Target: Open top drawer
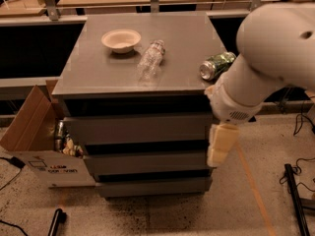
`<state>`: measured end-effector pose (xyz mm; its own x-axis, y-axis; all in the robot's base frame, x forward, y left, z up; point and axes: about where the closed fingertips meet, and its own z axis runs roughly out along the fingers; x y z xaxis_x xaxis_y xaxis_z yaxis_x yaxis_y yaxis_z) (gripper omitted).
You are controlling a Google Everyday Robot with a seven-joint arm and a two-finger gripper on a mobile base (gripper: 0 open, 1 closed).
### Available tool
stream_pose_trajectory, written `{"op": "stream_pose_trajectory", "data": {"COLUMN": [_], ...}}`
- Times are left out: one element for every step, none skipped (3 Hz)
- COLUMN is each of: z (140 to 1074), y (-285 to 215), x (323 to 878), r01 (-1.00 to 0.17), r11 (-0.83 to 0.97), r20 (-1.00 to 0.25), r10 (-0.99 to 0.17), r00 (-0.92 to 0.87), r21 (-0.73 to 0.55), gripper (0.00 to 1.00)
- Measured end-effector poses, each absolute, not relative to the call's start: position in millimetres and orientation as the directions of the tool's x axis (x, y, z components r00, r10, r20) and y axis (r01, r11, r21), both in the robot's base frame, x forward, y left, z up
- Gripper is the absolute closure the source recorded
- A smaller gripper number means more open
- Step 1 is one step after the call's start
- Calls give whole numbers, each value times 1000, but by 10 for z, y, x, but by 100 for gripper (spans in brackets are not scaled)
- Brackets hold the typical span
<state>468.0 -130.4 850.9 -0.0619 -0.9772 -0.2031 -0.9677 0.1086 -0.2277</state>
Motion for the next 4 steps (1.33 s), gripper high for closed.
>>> {"op": "stream_pose_trajectory", "data": {"z": [8410,8415,8229,7755], "y": [-1138,-1140,-1060,-821], "x": [4797,4800,4955,5228], "r01": [-957,-956,-948,-941], "r11": [91,92,102,86], "r20": [-228,-229,-262,-290], "r10": [-973,-973,-965,-957], "r00": [-27,-27,-20,13], "r21": [-276,-277,-302,-327], "gripper": [0,0,0,0]}}
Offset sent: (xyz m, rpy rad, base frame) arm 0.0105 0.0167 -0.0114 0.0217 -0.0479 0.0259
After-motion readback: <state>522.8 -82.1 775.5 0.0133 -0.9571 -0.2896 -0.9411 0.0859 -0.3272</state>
